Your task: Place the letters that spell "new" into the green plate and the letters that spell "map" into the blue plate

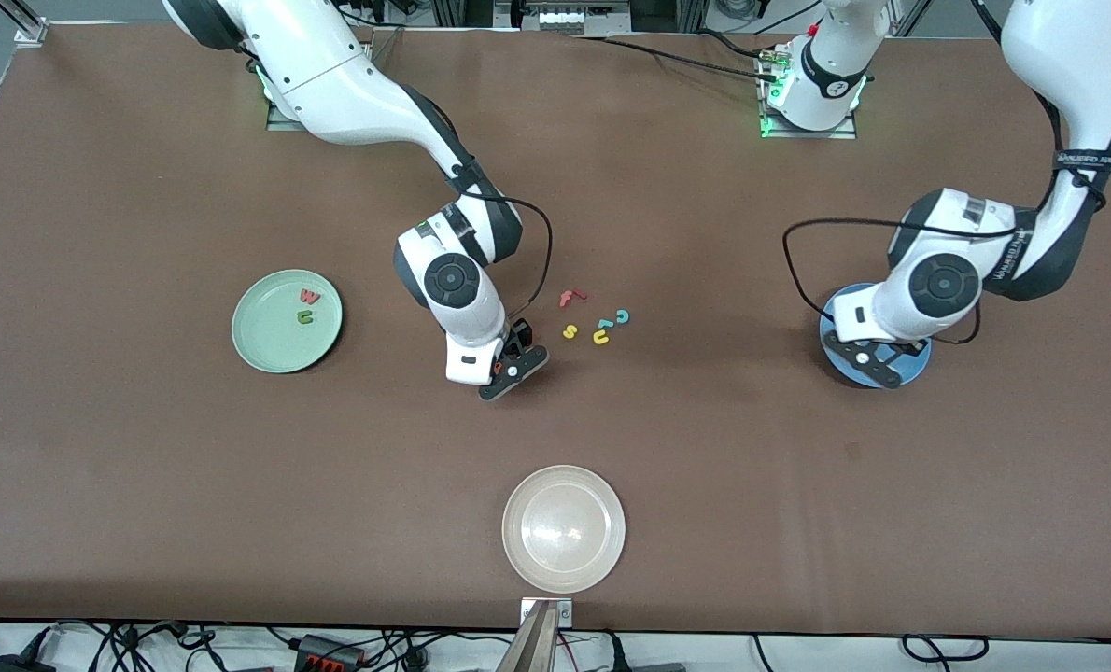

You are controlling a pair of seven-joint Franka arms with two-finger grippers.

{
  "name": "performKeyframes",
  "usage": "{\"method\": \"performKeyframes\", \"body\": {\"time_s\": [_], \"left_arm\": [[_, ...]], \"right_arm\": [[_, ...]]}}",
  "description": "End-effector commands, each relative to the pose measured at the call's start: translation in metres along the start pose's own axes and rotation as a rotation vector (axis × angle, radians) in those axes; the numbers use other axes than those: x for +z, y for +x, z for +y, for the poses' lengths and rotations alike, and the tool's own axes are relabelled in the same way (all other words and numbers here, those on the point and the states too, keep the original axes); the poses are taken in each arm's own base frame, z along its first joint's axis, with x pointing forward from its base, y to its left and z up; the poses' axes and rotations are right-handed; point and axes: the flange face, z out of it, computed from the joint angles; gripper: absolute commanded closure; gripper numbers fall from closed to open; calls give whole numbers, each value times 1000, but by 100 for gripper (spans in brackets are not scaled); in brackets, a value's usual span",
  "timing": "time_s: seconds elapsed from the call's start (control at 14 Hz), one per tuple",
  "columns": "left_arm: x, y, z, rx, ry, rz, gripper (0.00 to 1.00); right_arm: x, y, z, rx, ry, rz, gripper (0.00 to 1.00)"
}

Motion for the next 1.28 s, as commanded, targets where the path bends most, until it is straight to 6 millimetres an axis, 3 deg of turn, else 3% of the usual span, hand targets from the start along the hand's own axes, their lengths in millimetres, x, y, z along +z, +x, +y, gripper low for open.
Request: {"method": "performKeyframes", "body": {"time_s": [0.0,0.07,0.21,0.28,0.36,0.43,0.57,0.78,0.93,1.0,1.07,1.21], "left_arm": [[22,-6,5,-186,-51,-45,91],[34,-10,-2,-241,-71,-54,91],[41,-13,-7,-274,-84,-64,82],[42,-16,-11,-279,-86,-66,59],[43,-16,-12,-283,-90,-67,25],[41,-16,-12,-271,-88,-65,0],[32,-16,-14,-273,-79,-69,0],[-13,-8,-19,-284,-75,-68,0],[-57,-3,-31,-309,-85,-76,0],[-86,1,-34,-326,-108,-63,0],[-121,2,-37,-345,-148,-41,0],[-192,-5,-62,-388,-156,10,0]], "right_arm": [[1,6,-1,-10,-5,14,50],[2,6,1,-11,-8,13,64],[0,6,4,-18,-17,14,81],[0,6,4,-19,-18,12,88],[-4,7,4,-15,-16,15,95],[-8,8,0,-11,-13,17,100],[-22,6,-5,2,-7,-31,100],[-74,-7,36,148,-16,-157,100],[-99,-27,66,264,-23,-264,100],[-102,-44,93,309,-37,-306,100],[-106,-66,121,345,-49,-331,100],[-109,-111,161,423,-39,-369,100]]}}
